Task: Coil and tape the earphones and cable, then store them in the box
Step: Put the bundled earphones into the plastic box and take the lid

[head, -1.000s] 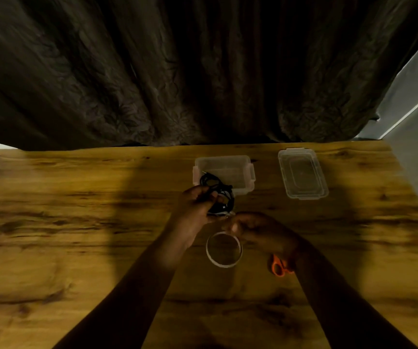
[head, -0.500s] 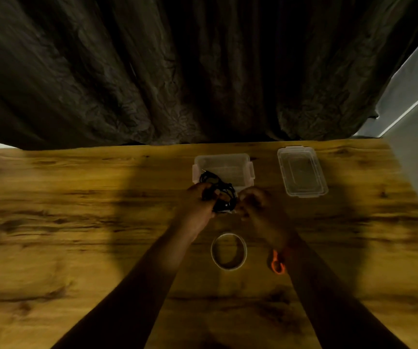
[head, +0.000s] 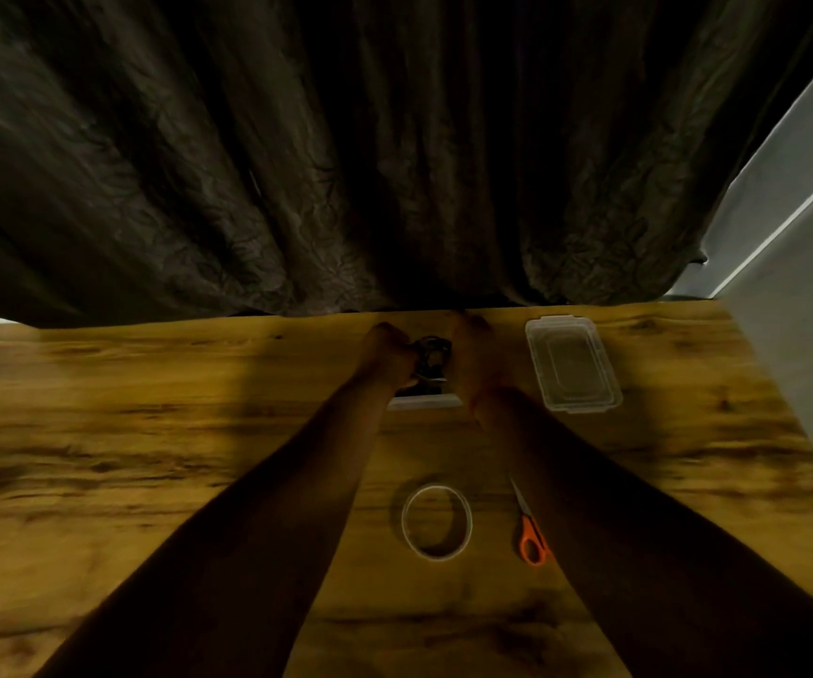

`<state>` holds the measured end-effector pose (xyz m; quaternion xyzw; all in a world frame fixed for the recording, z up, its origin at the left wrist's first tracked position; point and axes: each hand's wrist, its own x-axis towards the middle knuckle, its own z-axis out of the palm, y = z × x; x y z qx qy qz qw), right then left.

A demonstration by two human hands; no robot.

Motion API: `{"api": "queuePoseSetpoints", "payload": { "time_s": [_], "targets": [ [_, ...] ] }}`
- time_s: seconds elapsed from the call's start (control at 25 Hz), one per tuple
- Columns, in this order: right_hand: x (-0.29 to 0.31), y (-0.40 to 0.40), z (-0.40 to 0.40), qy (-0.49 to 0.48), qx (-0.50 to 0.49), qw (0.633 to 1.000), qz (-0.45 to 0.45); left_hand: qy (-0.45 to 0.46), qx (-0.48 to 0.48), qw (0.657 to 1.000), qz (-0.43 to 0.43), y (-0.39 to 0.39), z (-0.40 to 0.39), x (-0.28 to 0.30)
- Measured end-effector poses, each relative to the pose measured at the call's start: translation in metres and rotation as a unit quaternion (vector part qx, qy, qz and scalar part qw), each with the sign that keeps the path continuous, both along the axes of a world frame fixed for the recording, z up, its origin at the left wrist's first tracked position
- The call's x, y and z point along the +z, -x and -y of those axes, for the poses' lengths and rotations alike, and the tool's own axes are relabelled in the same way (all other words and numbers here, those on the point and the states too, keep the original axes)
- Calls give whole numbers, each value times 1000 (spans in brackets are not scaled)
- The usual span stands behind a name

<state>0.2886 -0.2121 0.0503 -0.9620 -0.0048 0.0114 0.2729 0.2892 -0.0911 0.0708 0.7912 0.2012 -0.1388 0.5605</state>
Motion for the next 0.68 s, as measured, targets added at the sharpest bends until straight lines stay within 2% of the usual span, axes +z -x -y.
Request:
{"api": "queuePoseSetpoints", "payload": {
  "time_s": [0.12,0.24,0.44,0.56,0.68],
  "targets": [
    [-2,1,0,91,33,995,-17,-101,-56,993,-1,-5,1,-10],
    [3,2,-3,184,91,978,-47,-140,-110,984,23,-7,2,-16],
    [1,0,0,276,119,949,-96,-279,-194,940,43,-11,7,-27],
    [4,6,8,299,124,941,-97,-340,-244,906,59,-11,9,-33],
    [9,15,14,252,118,958,-71,-359,-266,889,97,-8,11,-26]
  ]
}}
